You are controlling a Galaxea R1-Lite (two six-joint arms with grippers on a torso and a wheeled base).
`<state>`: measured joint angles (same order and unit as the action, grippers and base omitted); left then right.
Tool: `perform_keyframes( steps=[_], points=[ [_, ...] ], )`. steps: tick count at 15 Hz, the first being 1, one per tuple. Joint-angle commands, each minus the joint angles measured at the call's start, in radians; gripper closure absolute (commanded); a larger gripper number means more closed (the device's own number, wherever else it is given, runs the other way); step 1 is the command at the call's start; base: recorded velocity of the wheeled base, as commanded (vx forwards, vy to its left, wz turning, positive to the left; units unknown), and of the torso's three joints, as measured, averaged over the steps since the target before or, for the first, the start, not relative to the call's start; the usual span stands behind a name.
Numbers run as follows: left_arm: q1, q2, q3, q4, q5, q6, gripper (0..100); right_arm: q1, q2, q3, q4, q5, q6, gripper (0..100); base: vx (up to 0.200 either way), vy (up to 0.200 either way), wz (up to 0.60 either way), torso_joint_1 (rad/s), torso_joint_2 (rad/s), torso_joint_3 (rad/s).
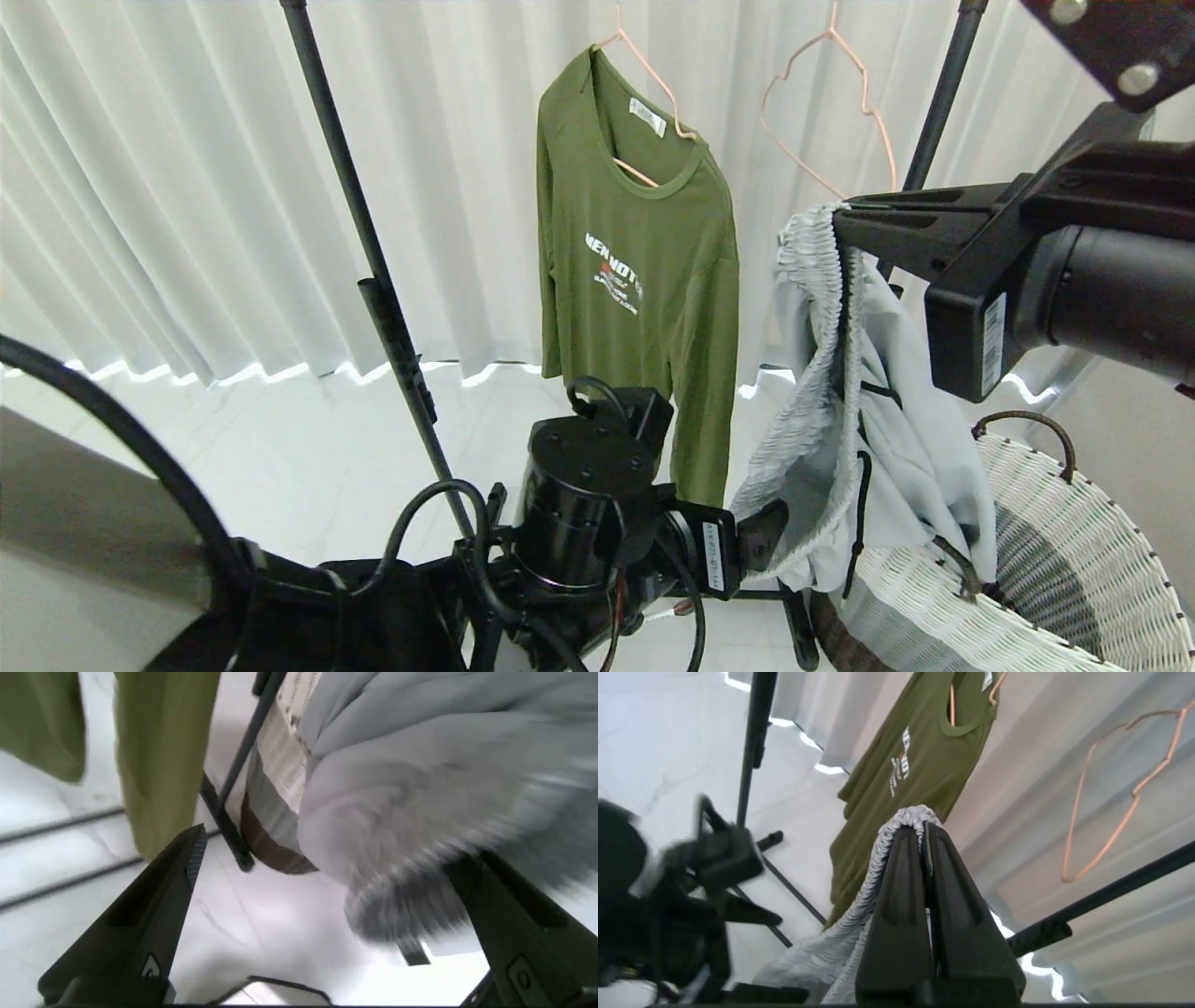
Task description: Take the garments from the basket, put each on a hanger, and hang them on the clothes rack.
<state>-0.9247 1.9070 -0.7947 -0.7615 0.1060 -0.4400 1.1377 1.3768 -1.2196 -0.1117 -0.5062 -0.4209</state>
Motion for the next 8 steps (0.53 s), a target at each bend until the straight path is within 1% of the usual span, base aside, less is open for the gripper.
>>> perform_keyframes(
  steps=[1, 4, 6, 8],
  points=[
    [0.0, 0.084, -0.011, -0.001, 0.015, -0.011, 0, 0.008, -0.005, -0.001, 0.0, 0.0, 0.005, 100, 0.0, 0.0, 0.0, 0.0, 0.0, 0.0],
    [-0.002, 0.089, 0.028, -0.002, 0.035, -0.013, 0, 0.008, -0.012, -0.008, 0.001, -0.002, 0.025, 100, 0.0, 0.0, 0.0, 0.0, 0.0, 0.0],
    [-0.003, 0.078, 0.04, -0.009, 0.063, -0.013, 0, 0.008, -0.012, -0.008, 0.001, -0.002, 0.04, 100, 0.0, 0.0, 0.0, 0.0, 0.0, 0.0],
    [-0.013, 0.073, 0.057, -0.016, 0.08, -0.013, 0, 0.008, -0.013, -0.006, 0.001, -0.002, 0.042, 100, 0.0, 0.0, 0.0, 0.0, 0.0, 0.0]
  ],
)
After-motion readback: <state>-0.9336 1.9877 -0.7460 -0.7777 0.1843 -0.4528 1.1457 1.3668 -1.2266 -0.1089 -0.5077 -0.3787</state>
